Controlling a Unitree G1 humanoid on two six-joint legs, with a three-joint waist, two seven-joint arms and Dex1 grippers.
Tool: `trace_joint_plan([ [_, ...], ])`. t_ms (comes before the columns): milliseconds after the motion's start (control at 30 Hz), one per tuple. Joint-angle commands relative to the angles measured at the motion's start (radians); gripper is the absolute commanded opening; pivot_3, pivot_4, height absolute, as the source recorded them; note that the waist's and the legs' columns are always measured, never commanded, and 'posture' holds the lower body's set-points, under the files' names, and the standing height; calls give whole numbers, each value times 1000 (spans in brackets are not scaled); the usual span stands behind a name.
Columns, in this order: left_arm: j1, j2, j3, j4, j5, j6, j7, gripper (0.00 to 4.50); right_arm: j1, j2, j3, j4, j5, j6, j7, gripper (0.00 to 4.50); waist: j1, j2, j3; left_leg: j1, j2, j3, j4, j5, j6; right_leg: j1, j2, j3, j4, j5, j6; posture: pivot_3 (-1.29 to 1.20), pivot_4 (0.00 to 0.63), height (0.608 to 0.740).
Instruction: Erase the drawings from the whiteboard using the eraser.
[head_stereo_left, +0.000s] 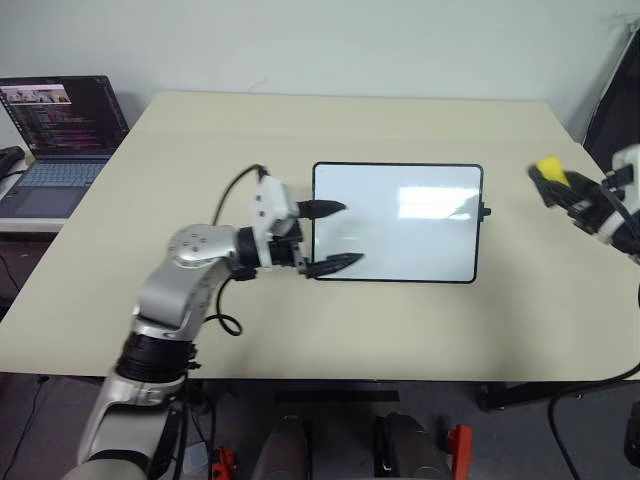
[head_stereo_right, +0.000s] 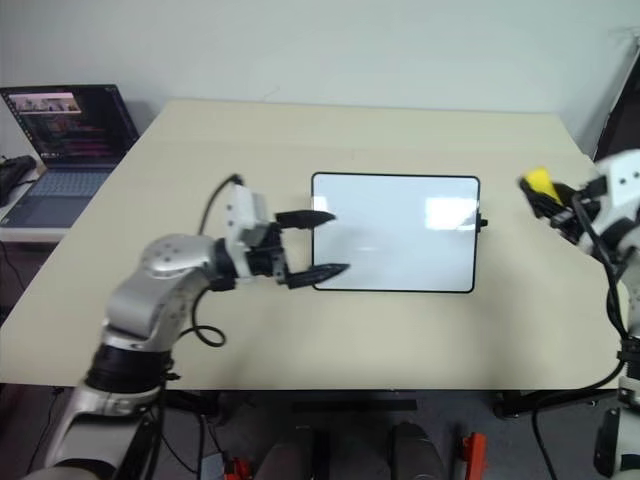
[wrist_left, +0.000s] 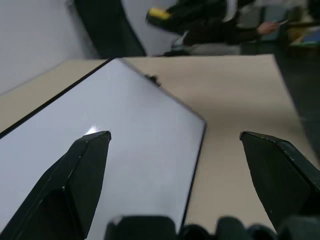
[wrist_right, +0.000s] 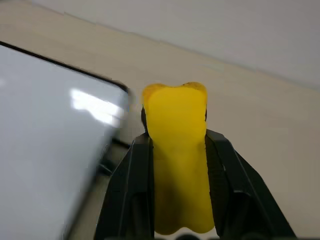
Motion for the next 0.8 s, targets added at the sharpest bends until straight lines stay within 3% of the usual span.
trace_joint_plan([
  [33,-19,-45,-48,-4,28,-46,-6,4500,-43,-20,-23,153,-70,15,-157,997,-14,1,0,0,0,0,0,0,0,0,0,1,0,0,0,0,150,740],
  [233,-10,-72,-52,-5,32,-48,-2,4500,-114,3,41,333,-104,-27,-177,997,-41,3,1,3,0,3,-1,0,0,-1,2,5,3,0,0,0,150,740],
  [567,13,-42,-28,-11,36,-54,7,4500,-200,8,106,484,-134,-67,-123,997,-36,3,1,3,0,5,0,0,0,-1,3,8,3,-1,2,0,150,740],
  [800,29,-24,-11,-18,38,-53,13,4500,-226,-2,125,532,-144,-95,-97,3295,-36,3,1,3,0,6,0,0,0,-1,3,9,3,-1,2,0,150,740],
])
